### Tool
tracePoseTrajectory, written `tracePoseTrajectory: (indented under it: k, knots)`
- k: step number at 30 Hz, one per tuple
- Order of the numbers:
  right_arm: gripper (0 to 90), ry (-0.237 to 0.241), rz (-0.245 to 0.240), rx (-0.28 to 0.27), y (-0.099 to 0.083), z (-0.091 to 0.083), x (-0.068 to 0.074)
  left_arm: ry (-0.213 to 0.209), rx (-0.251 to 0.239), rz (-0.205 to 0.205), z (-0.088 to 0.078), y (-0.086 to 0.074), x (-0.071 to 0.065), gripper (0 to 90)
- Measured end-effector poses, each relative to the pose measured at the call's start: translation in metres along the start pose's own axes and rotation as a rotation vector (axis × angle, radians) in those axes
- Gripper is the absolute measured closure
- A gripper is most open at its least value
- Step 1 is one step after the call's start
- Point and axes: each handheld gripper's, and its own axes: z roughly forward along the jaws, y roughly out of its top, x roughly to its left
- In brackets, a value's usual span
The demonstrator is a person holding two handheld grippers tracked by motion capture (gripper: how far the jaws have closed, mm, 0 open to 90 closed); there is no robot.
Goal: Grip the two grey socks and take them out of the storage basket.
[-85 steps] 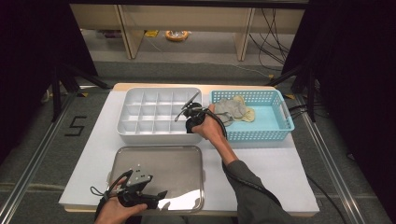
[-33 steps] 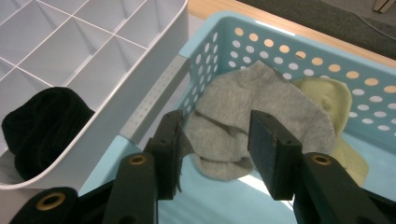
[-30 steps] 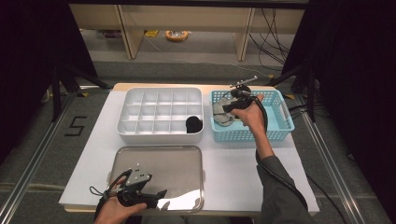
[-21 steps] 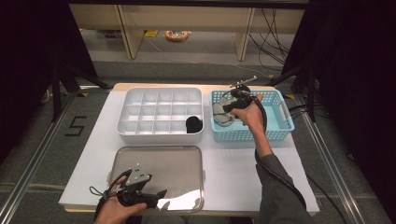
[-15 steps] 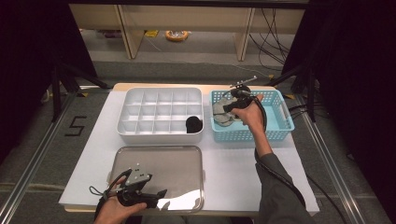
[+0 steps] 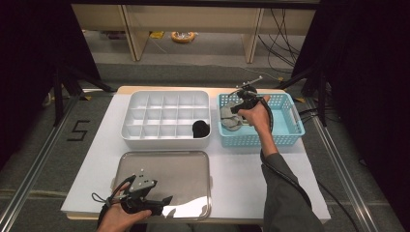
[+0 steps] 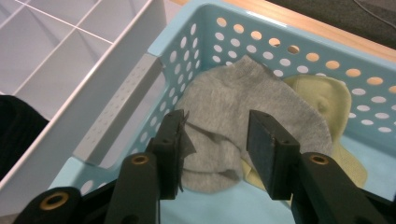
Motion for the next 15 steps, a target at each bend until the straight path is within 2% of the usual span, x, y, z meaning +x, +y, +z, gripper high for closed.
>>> tracePoseTrajectory:
  k: [1,7,8,9,10,15]
  knots:
    - [58.5,0.000,0.008,0.008,0.001,0.002,0.001,0.004,0.005,0.006,0.000,0.000,0.001,22.6]
    - [59.7,-0.021,-0.012,0.050,0.007,0.020,0.000,0.000,0.008,0.000,0.001,0.000,-0.001,22.6]
    - [60.1,-0.025,-0.011,0.057,0.009,0.023,0.001,-0.012,0.004,-0.013,0.002,-0.001,-0.002,22.6]
    - [60.3,-0.029,-0.017,0.064,0.010,0.026,0.001,0.011,0.008,-0.002,0.002,-0.001,-0.001,22.6]
    - [60.6,-0.030,-0.017,0.078,0.010,0.029,0.001,-0.005,0.017,0.008,0.000,0.000,-0.001,22.6]
    - [62.4,-0.058,-0.026,0.114,0.012,0.045,0.001,-0.001,-0.001,-0.001,-0.001,0.000,0.000,22.6]
